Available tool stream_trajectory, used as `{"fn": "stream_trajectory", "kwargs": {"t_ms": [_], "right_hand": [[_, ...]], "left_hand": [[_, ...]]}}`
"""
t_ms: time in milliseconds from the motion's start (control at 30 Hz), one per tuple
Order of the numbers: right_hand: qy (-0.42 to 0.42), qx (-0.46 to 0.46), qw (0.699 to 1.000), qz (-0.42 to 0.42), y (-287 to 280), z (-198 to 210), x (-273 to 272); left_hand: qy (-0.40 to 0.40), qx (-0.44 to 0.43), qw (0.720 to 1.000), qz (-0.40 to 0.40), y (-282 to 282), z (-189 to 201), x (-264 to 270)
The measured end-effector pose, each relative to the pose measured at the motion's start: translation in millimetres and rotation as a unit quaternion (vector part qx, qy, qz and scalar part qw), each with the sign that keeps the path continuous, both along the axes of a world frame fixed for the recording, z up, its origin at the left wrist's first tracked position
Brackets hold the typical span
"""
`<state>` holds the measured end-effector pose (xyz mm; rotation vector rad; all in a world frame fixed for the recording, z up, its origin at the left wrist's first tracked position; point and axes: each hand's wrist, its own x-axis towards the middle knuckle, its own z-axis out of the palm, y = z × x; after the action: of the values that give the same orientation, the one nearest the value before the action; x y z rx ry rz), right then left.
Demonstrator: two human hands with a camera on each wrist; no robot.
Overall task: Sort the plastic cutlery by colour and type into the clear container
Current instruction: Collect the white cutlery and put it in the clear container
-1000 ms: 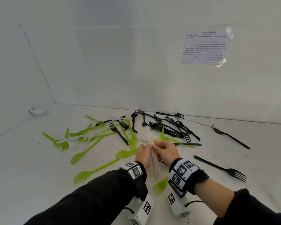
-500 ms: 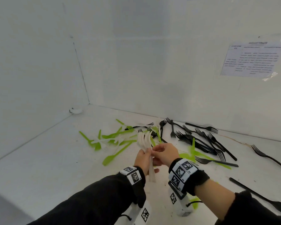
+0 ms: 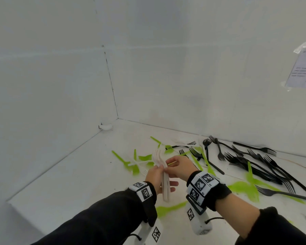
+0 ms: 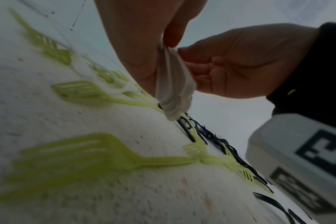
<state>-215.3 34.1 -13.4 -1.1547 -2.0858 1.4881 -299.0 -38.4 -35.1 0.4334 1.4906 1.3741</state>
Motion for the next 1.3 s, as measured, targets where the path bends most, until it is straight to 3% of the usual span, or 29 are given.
{"fn": "stream_trajectory", "kwargs": {"t_ms": [267, 567, 700, 800, 967, 1067, 1167, 1300], "right_hand": [[-0.001, 0.001, 1.000, 0.009, 1, -4, -28], [-0.005, 0.078, 0.996, -0.031, 3, -12, -35], [-0.030, 0.073, 0.997, -0.001, -2, -17, -37], [-0.073, 0.092, 0.993, 0.033, 0, -17, -42], [-0.151, 0.119, 0.981, -0.003, 25, -17, -57], [-0.252, 0.150, 0.952, 0.085, 30, -12, -72], [-0.327, 0.178, 0.920, 0.120, 31, -16, -80], [-0.328, 0.177, 0.925, 0.080, 34, -25, -82]], "left_hand": [[-0.017, 0.003, 0.999, -0.032, -4, -5, -31], [-0.031, 0.018, 0.999, -0.031, 1, -7, -40], [-0.030, 0.020, 0.999, -0.016, 5, -11, -40], [-0.004, 0.007, 1.000, 0.011, 4, -16, -44], [0.041, -0.006, 0.997, 0.060, 0, -24, -59], [0.035, -0.013, 0.996, 0.080, -1, -25, -67], [0.040, -0.007, 0.996, 0.084, 0, -23, -73], [0.048, -0.007, 0.994, 0.101, 0, -25, -80]]}}
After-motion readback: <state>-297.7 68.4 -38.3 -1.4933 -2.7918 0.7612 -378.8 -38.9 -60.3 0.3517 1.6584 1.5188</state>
